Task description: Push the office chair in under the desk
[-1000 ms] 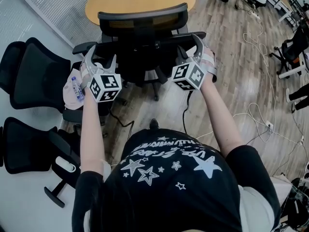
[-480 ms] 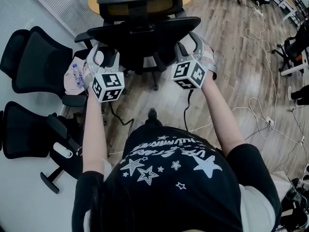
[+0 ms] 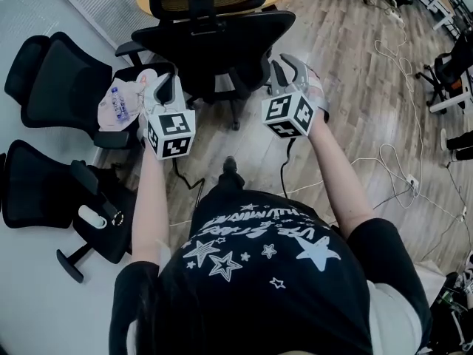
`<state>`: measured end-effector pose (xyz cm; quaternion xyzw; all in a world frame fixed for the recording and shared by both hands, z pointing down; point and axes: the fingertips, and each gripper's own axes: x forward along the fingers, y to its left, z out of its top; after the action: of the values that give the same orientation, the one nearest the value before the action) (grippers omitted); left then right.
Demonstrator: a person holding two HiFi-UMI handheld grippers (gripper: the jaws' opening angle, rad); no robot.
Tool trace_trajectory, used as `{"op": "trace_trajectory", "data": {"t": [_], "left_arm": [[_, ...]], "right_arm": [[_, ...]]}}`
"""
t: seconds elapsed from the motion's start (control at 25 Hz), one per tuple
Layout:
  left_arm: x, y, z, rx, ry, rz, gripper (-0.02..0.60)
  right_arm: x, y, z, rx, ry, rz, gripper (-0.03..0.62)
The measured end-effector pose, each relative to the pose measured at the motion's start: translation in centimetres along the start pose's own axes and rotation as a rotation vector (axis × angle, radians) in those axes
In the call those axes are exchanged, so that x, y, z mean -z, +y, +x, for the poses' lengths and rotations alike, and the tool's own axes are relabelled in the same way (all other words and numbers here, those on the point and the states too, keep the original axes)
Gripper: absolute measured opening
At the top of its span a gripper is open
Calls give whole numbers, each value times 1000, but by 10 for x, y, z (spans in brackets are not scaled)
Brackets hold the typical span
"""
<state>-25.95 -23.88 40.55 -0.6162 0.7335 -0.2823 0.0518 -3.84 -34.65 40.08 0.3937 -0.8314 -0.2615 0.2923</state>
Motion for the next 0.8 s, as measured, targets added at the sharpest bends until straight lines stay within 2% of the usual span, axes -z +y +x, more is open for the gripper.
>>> {"op": "trace_trajectory", "data": {"t": [0.04, 0.2, 0.48, 0.68, 0.8], "left_arm": [[0, -4, -5, 2, 3, -13, 2], [4, -23, -26, 50, 29, -82, 2], [8, -44, -61, 82, 41, -106, 2], [12, -54, -80, 98, 50, -145, 2], [12, -58, -90, 102, 48, -167, 2]], "right_arm": [[3, 1, -5, -3, 3, 9, 70], [10, 2, -25, -4, 4, 57, 7], [18, 17, -56, -38, 7, 133, 3], [14, 23, -78, -75, -44, 171, 2], [17, 24, -87, -85, -40, 186, 2]]}}
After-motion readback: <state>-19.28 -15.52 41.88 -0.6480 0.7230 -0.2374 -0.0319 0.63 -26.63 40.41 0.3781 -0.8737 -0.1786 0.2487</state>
